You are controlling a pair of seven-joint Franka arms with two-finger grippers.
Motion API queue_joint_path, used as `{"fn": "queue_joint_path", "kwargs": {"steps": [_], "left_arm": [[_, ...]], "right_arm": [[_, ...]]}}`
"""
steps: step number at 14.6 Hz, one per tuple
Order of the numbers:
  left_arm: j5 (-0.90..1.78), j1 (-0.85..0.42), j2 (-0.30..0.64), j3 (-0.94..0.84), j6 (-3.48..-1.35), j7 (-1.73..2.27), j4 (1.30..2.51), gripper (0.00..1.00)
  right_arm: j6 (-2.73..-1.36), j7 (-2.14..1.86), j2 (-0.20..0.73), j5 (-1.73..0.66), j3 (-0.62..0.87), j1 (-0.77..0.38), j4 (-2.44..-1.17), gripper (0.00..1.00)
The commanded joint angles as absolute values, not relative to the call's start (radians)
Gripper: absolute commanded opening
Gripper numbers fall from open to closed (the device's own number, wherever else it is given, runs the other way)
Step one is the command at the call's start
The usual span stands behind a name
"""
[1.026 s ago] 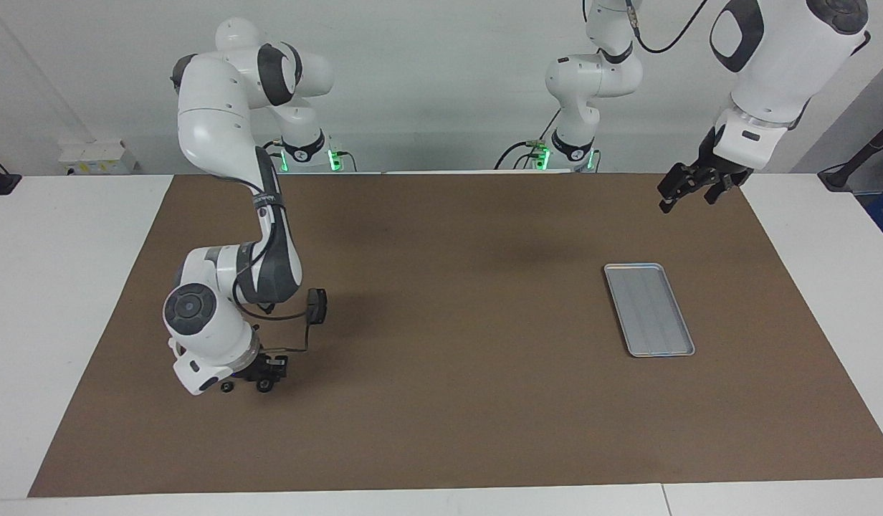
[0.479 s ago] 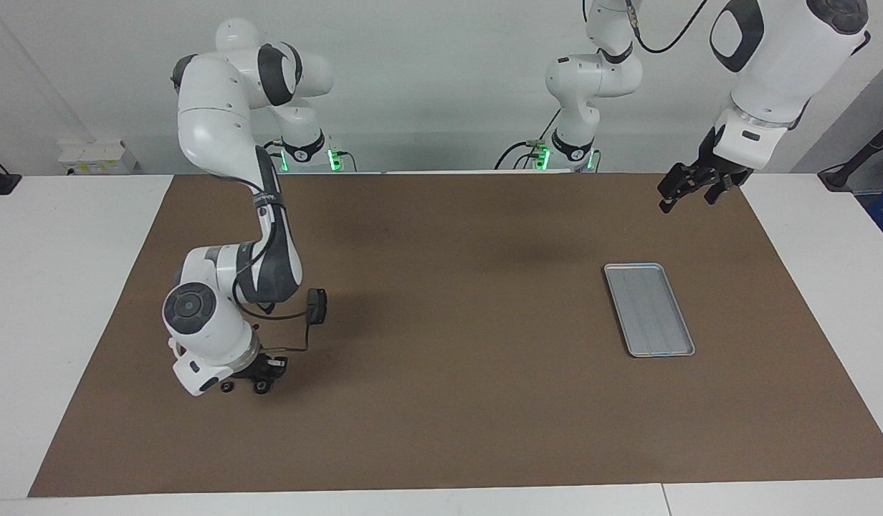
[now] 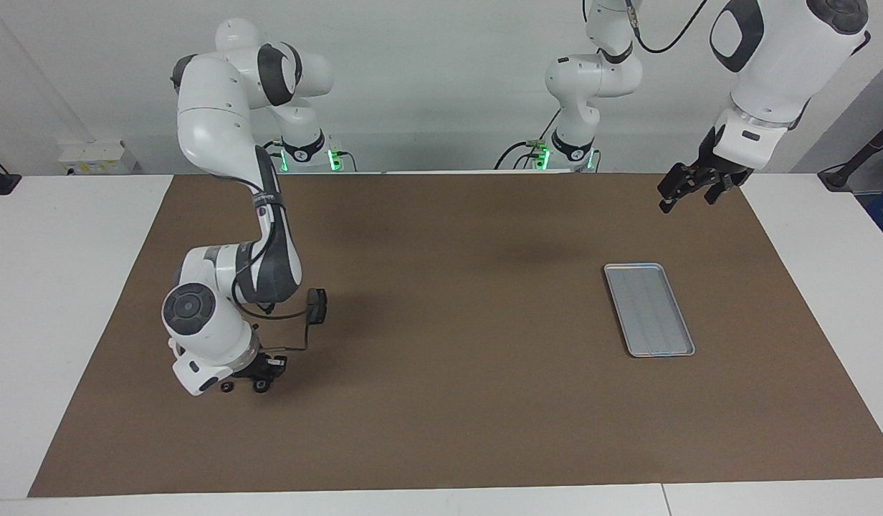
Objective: Pick bearing gear from pile to tray
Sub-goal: 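Lower the right gripper and grasp the black ring bearing, then carry the black ring bearing with the right gripper to the table center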
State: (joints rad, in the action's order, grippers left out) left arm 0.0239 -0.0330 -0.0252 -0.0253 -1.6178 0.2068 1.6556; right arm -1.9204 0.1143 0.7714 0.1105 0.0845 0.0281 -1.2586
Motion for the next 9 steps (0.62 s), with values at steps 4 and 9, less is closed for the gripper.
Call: {"fn": "queue_joint_path", "kwargs": {"steps": [4,9], "left_arm": [[0.014,-0.028,-0.057,-0.029,-1.643,0.198,1.695,1.00],[0.014,-0.028,-0.057,-0.029,-1.643,0.198,1.695,1.00]], "right_arm": [[-1.740,0.100,0.767,0.132,0.087,0.002,-1.134,0.00],[-1.589,0.295,0.729,0.124,0.081,-0.141,-1.051,0.00]]}}
